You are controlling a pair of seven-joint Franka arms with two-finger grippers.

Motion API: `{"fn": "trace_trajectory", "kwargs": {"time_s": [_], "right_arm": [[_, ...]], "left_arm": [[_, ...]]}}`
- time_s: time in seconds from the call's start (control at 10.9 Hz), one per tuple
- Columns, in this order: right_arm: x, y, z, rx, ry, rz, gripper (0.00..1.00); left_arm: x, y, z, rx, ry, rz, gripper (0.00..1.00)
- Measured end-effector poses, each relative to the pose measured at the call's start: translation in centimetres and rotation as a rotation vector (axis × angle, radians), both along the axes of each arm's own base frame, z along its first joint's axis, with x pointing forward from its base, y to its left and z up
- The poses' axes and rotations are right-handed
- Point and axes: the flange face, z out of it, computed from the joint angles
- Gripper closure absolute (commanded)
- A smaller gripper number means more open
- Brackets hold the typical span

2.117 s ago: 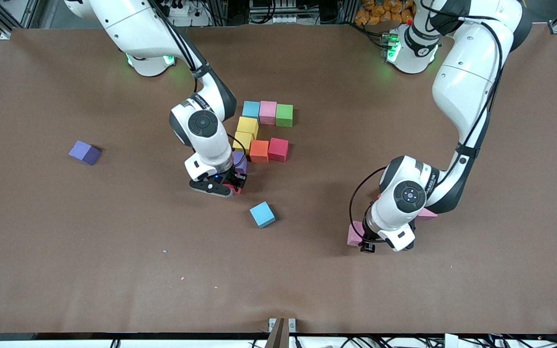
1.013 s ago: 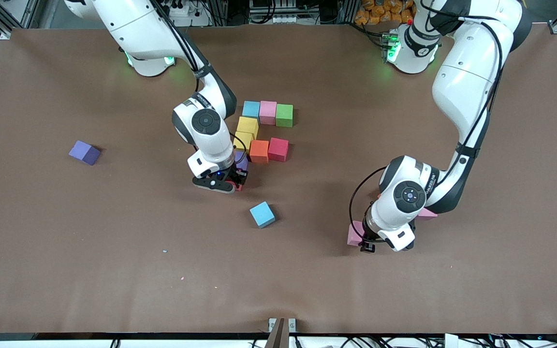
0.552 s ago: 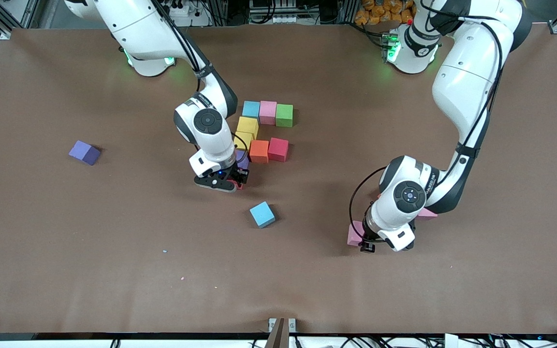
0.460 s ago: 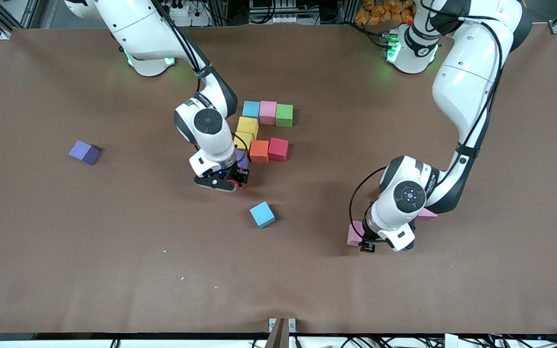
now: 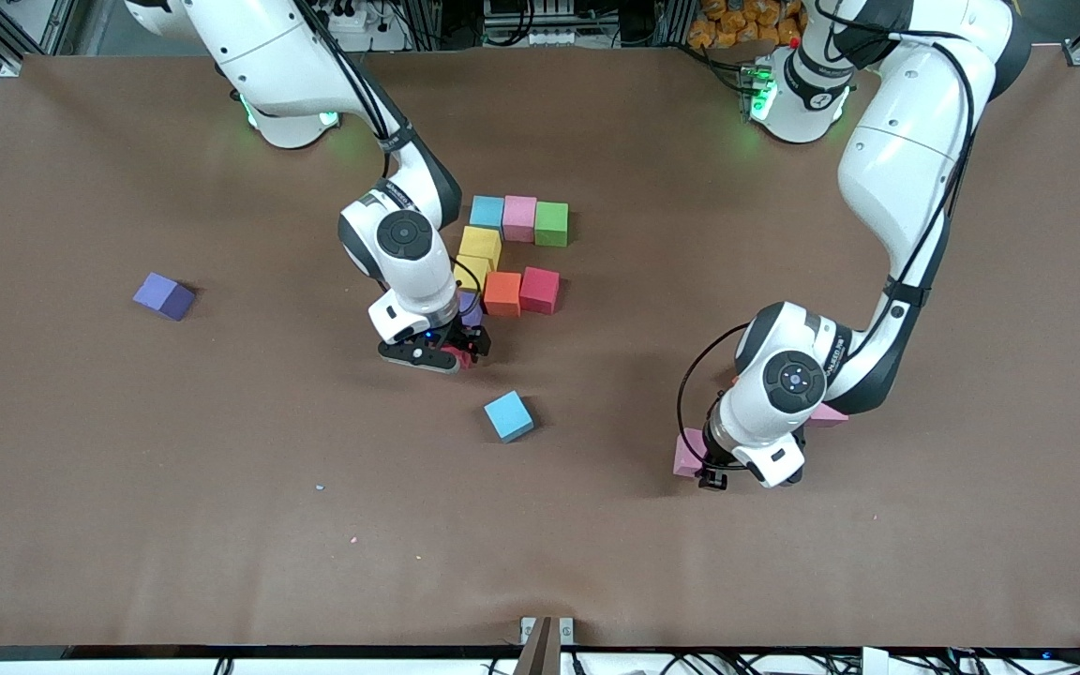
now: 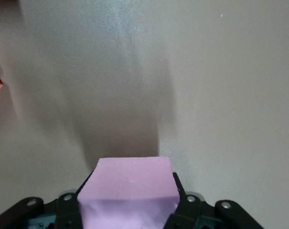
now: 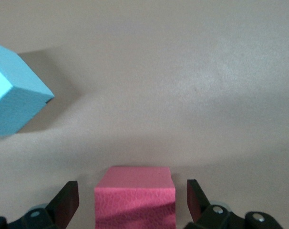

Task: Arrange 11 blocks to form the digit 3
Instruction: 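Carry the pink block to the group while the right gripper withdraws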

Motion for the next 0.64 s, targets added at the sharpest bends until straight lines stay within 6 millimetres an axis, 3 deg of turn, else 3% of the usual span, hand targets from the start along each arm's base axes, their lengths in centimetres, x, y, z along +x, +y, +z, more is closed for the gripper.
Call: {"fn": "trace_trajectory", "kwargs": {"time_s": [0.18, 0.37, 0.64], "right_arm": [[1.7, -0.6, 1.8, 0.02, -0.03, -0.023, 0.0], [2.9, -1.5, 4.3, 0.041, -0.036, -0.051, 0.0], [3.8, -3.4, 9.2, 0.048, 0.007, -0.068, 0.0]], "left_arm": [[-0.3, 0.0, -0.2, 0.011, 0.022, -0.003, 0.64], [-1.1, -1.4, -0.4, 0.024, 0.049, -0.024, 0.64], [-3.7, -6.8, 0.7, 0.045, 0.065, -0.108, 0.64]]}}
